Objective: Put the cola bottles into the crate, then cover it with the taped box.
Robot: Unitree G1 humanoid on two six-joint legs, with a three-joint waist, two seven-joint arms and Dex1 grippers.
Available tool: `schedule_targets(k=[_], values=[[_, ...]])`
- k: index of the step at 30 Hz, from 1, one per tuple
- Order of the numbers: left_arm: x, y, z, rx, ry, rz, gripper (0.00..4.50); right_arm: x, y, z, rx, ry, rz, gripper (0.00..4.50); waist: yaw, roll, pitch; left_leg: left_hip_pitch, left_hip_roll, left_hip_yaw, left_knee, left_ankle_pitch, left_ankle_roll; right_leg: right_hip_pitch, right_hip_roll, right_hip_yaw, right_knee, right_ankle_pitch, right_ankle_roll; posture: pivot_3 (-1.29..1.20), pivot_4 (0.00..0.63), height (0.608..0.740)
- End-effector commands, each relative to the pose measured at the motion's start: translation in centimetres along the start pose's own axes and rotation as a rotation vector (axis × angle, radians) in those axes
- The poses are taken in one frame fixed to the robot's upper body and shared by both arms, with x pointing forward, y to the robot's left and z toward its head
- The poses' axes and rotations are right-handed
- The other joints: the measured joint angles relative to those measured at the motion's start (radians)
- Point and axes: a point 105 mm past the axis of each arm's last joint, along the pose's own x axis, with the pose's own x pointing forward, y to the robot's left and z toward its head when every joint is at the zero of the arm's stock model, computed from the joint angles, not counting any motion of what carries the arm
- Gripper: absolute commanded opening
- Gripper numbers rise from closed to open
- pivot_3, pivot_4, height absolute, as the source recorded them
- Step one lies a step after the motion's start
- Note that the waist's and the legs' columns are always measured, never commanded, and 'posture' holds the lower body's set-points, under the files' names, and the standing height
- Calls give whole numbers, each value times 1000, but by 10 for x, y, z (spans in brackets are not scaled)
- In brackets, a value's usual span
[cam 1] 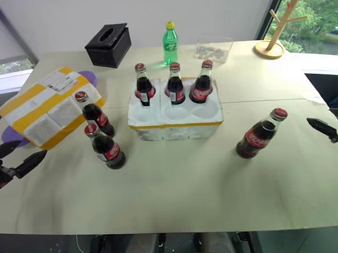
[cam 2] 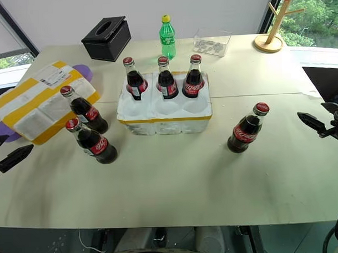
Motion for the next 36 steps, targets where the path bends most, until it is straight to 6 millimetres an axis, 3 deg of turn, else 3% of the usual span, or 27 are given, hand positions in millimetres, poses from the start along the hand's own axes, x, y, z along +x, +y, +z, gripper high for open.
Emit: schedule_targets(k=[1, 16, 23, 29, 31, 36], values=[[-5, 5, 11, 55, -28, 39, 4500, -3, -5, 13, -38, -28, -9, 4410, 0, 0, 0, 0, 0, 0, 0, 0, 0, 0, 0, 0, 0, 0, 0, 0, 150, 739], [-1, 2, 18, 48, -44, 21, 4500, -5, -2, 12, -8, -14, 39, 4466, 2, 0, 0, 0, 0, 0, 0, -1, -2, -1, 1, 1, 0, 0, -1, 0, 150, 739], [8, -4, 22, 40, -51, -33, 4500, -14, 1, 26, -13, -12, 108, 4466, 2, 1, 0, 0, 0, 1, 0, -1, -2, -1, 1, 1, 0, 0, 0, 0, 150, 739], [23, -14, 40, 90, -66, -133, 4500, -28, -8, 64, -64, -42, 134, 4466, 2, 1, 1, 0, 1, 1, 0, -1, -2, -4, 1, 1, 0, 0, -1, 0, 150, 739], [27, -17, 47, 107, -71, -175, 4500, -33, -8, 85, -76, -74, 159, 4466, 0, 2, 1, 0, 1, 1, 0, -1, -2, -3, 1, 1, 0, 1, -1, 0, 150, 739], [45, -20, 60, 143, -73, -253, 4500, -33, 13, 144, -104, -177, 314, 4466, -6, 6, 3, -2, 1, 3, 0, -1, -2, -6, 3, 5, 0, 2, -1, 0, 150, 739]])
